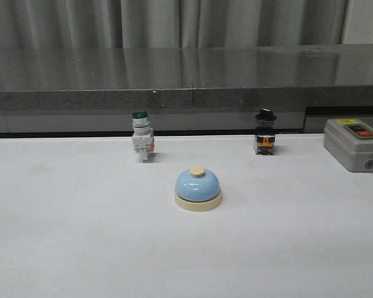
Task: Place and press bell with both arms
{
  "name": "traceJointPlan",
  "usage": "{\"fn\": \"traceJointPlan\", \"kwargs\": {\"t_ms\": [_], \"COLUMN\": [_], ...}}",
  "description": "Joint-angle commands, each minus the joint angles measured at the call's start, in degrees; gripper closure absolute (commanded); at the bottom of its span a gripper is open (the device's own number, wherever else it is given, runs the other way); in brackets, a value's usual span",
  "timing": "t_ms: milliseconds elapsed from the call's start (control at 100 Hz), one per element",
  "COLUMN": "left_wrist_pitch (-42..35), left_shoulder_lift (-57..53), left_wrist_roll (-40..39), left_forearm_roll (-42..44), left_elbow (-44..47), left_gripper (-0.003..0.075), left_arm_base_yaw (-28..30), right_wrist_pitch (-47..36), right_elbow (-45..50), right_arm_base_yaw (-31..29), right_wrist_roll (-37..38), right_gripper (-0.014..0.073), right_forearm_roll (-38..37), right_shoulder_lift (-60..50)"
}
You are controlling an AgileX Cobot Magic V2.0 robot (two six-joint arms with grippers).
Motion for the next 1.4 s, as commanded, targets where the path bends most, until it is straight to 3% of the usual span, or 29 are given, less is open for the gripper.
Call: {"fn": "traceJointPlan", "kwargs": {"t_ms": [0,290,900,1390], "left_wrist_pitch": [-4.1,-4.1,-4.1,-4.1], "left_shoulder_lift": [-1.8,-1.8,-1.8,-1.8], "left_wrist_roll": [-0.3,-0.3,-0.3,-0.3], "left_forearm_roll": [-0.4,-0.4,-0.4,-0.4], "left_elbow": [2.4,2.4,2.4,2.4], "left_gripper": [0.0741,0.0741,0.0741,0.0741], "left_arm_base_yaw": [0.0,0.0,0.0,0.0], "right_wrist_pitch": [-2.5,13.3,13.6,11.1], "right_elbow": [-4.2,-15.8,-31.9,-46.6], "right_arm_base_yaw": [-0.3,-0.3,0.9,22.3], "right_wrist_roll": [-0.2,-0.2,-0.2,-0.2], "right_gripper": [0.0662,0.0662,0.0662,0.0662], "right_forearm_roll": [-0.7,-0.7,-0.7,-0.7], "right_shoulder_lift": [-0.6,4.4,42.9,67.6]}}
